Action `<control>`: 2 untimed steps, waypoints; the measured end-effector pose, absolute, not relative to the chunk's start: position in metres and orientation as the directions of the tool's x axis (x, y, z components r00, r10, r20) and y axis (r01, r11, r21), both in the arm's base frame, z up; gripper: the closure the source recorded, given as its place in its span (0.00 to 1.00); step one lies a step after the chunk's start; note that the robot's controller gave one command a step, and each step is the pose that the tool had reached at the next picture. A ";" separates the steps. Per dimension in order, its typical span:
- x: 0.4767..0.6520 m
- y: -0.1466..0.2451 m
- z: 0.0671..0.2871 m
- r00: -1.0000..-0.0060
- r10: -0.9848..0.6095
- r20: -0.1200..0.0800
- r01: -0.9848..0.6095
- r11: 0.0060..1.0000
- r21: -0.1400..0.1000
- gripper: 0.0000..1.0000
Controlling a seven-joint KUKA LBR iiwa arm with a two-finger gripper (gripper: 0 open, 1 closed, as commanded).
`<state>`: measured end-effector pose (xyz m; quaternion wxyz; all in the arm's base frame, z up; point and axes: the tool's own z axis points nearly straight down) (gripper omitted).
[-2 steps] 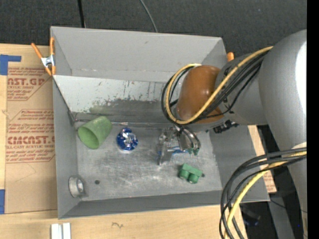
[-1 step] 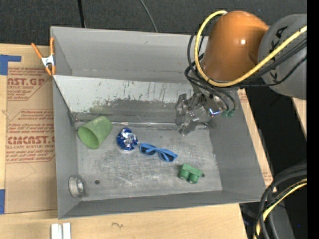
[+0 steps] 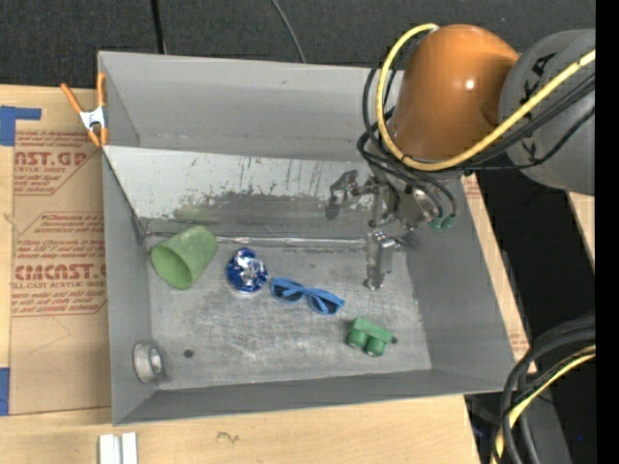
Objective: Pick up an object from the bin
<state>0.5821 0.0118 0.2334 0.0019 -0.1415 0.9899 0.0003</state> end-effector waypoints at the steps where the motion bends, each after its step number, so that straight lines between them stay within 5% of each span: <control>1: 0.570 0.018 0.075 -0.860 -0.510 -0.001 -0.510 0.860 0.002 0.00; 2: 0.567 0.011 0.072 -0.966 -0.257 -0.009 -0.257 0.966 0.002 0.00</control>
Offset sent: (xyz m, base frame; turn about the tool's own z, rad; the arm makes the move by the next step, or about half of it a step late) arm -0.0117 0.0044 -0.1554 -0.2500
